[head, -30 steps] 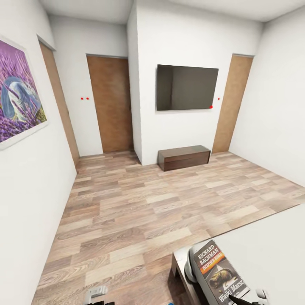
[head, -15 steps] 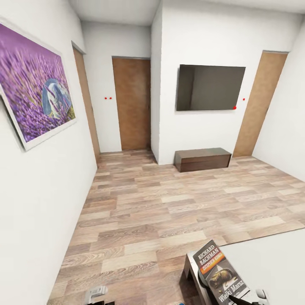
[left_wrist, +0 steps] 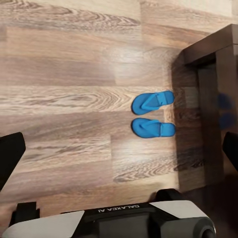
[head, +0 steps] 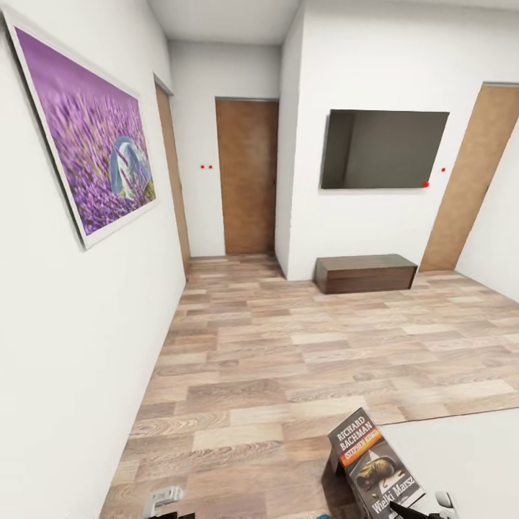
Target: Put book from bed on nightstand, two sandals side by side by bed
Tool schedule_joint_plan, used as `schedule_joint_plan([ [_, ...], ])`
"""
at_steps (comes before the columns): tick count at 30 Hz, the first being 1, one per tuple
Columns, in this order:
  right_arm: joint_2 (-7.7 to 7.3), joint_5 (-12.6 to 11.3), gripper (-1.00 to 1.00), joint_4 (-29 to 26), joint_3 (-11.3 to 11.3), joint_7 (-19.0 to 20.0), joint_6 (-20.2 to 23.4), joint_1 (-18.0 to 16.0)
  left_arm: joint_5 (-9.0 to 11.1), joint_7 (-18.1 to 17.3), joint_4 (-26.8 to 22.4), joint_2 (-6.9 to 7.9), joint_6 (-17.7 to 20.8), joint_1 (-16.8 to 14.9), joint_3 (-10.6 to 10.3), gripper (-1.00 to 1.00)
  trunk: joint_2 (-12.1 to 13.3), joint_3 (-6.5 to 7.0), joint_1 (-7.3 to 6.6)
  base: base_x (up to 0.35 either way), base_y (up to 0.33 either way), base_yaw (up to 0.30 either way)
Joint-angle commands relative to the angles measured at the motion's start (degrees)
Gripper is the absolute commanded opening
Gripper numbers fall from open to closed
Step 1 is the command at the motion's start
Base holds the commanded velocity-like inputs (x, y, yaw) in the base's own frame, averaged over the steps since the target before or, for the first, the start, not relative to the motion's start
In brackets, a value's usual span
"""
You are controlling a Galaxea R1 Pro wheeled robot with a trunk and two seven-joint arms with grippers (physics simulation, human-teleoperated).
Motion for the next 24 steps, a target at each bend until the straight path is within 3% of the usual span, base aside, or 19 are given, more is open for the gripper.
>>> schedule_joint_plan([
  [1, -0.05, -0.6, -1.0, 0.0, 0.4, 0.1, 0.4, 0.0, 0.4, -0.2, 0.1, 0.0, -0.1, -0.1, -0.5, 1.0, -0.1, -0.12, 0.02, -0.076, 0.119, 0.208],
  [24, -0.05, -0.6, -1.0, 0.0, 0.4, 0.1, 0.4, 0.0, 0.4, -0.2, 0.1, -0.02, -0.1, -0.1, -0.5, 1.0, -0.1, -0.37, 0.02, -0.012, 0.012, 0.274],
])
